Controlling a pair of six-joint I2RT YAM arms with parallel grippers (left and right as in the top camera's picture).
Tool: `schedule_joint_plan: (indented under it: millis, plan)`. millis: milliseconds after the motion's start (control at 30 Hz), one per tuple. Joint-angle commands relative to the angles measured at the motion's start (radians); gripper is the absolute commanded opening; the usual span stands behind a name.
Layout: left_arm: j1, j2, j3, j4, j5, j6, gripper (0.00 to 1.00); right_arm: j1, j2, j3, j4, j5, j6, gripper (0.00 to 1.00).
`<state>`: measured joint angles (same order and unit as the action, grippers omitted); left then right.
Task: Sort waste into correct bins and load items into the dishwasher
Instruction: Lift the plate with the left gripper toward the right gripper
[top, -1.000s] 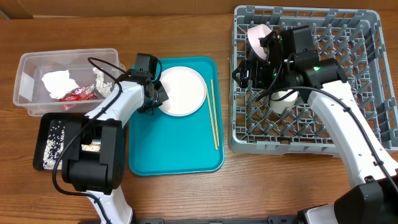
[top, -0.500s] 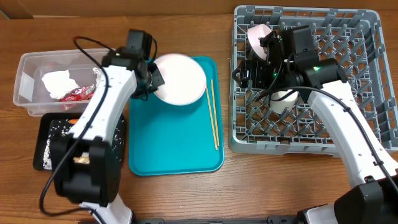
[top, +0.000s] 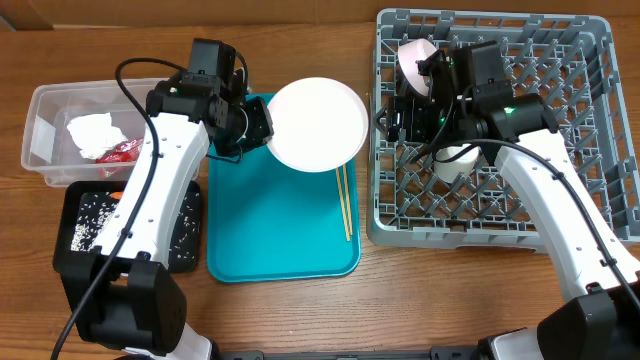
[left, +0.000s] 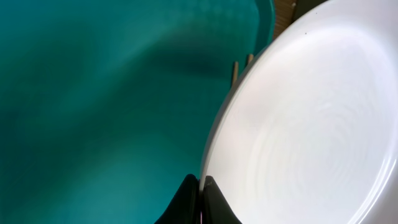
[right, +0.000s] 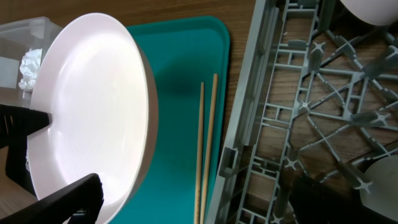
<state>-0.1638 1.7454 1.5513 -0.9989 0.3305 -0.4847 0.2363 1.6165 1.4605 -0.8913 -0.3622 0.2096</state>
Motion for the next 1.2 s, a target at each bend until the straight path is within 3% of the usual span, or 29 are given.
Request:
schedule_joint_plan:
  millis: [0, 300, 367, 467, 500, 967, 1167]
  plan:
    - [-0.016, -0.019, 0.021, 0.002, 0.086, 0.037, 0.04, 0.004, -0.016, 0.012, 0.002, -0.014, 0.005, 1.00]
    - [-0.048, -0.019, 0.021, 0.017, 0.085, 0.037, 0.04, 0.005, -0.015, 0.011, -0.062, -0.091, 0.013, 0.98]
    - [-0.049, -0.019, 0.021, 0.016, 0.085, 0.037, 0.04, 0.006, -0.015, 0.011, -0.062, -0.114, 0.012, 0.91]
    - [-0.049, -0.019, 0.021, 0.016, 0.085, 0.037, 0.04, 0.011, -0.015, 0.011, -0.061, -0.113, 0.012, 0.63]
    - [-0.049, -0.019, 0.021, 0.016, 0.085, 0.037, 0.04, 0.011, -0.015, 0.011, -0.061, -0.114, 0.012, 0.59]
    - [-0.049, -0.019, 0.021, 0.016, 0.085, 0.037, 0.04, 0.085, 0.032, 0.011, 0.018, -0.109, 0.027, 0.59]
    - [-0.049, -0.019, 0.021, 0.016, 0.085, 0.041, 0.04, 0.085, 0.060, 0.011, 0.034, -0.083, 0.027, 0.47]
